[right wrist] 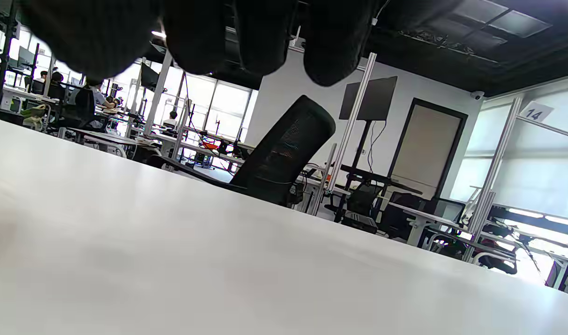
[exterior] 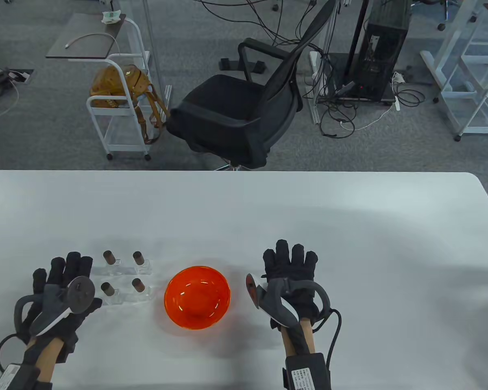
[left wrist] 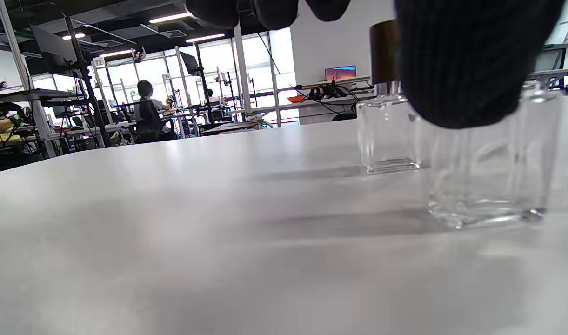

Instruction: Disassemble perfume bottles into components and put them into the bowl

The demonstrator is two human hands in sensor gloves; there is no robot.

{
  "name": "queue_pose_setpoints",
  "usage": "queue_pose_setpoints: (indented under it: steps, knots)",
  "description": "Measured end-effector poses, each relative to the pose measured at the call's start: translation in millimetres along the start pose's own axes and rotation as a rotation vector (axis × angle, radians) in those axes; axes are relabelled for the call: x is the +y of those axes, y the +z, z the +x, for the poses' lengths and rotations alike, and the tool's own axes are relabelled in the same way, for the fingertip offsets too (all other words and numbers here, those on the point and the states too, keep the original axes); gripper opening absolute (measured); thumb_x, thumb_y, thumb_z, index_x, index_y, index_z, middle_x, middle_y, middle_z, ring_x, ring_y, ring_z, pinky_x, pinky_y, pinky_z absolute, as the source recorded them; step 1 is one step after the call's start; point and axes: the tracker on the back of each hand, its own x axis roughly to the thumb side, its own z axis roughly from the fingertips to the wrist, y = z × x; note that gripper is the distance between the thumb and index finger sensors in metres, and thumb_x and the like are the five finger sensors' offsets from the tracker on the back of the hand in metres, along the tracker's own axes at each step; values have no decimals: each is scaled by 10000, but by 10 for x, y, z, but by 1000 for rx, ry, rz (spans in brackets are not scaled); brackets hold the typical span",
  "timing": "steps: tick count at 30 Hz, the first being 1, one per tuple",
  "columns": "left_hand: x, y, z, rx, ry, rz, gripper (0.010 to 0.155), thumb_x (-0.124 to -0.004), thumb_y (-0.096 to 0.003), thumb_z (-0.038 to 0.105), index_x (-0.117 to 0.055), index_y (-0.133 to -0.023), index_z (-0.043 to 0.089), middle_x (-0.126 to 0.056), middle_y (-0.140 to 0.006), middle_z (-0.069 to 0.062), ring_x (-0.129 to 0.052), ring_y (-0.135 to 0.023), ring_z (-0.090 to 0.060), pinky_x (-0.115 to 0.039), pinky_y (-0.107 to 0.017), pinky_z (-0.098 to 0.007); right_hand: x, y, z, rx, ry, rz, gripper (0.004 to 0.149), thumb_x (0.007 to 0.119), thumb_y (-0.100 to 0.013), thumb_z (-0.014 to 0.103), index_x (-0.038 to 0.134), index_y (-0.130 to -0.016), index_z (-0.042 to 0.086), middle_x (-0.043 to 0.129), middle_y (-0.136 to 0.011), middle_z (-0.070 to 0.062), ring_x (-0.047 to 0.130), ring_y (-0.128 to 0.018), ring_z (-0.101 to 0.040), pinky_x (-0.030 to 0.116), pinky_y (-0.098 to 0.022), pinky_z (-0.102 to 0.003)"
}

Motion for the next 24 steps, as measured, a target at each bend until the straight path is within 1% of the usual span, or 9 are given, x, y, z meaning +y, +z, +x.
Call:
queue_pose_setpoints:
  steps: [5, 11, 15, 18, 22, 24]
  knots:
    - [66, -57, -108, 36, 65, 6, 954, -886, -344, 558, -406, -1133, 319, -393, -1257, 4, -438, -1193, -361, -282, -820, -658, -18, -15, -29, 11, -33, 1, 652, 740, -364, 542, 637, -975, 338, 619, -1109, -10, 719, -1018, -359, 508, -709, -682]
    - [104, -296, -181, 74, 202, -29, 870, -881, -368, 512, -491, -1122, 323, -501, -1244, 12, -518, -1179, -357, -335, -827, -645, 6, -24, -6, 8, -65, 19, 651, 739, -364, 541, 643, -974, 336, 639, -1102, -10, 734, -1012, -349, 511, -709, -681]
    - [24, -499, -229, 89, 359, -89, 849, -885, -370, 502, -526, -1117, 318, -562, -1230, -5, -564, -1160, -371, -351, -823, -647, 26, -17, 35, -8, -76, 46, 646, 738, -362, 542, 651, -968, 336, 654, -1095, -8, 743, -1007, -345, 517, -707, -679]
    - [-84, -638, -286, 103, 451, -174, 846, -890, -368, 502, -537, -1115, 319, -602, -1219, -2, -581, -1152, -379, -354, -823, -648, 51, -16, 63, -17, -82, 71, 647, 738, -362, 542, 652, -969, 334, 658, -1094, -11, 747, -1005, -345, 519, -706, -678]
    - [-200, -748, -322, 82, 561, -256, 835, -905, -369, 486, -554, -1110, 328, -647, -1204, -3, -581, -1150, -384, -347, -819, -654, 71, -20, 82, -19, -90, 95, 649, 737, -361, 543, 653, -969, 334, 661, -1093, -12, 754, -1002, -342, 523, -706, -677]
    - [-245, -784, -309, 66, 591, -279, 811, -918, -370, 470, -590, -1098, 333, -706, -1177, 2, -606, -1139, -387, -358, -816, -656, 82, -21, 89, -19, -99, 105, 650, 736, -361, 543, 651, -970, 333, 662, -1093, -12, 755, -1003, -339, 523, -707, -677]
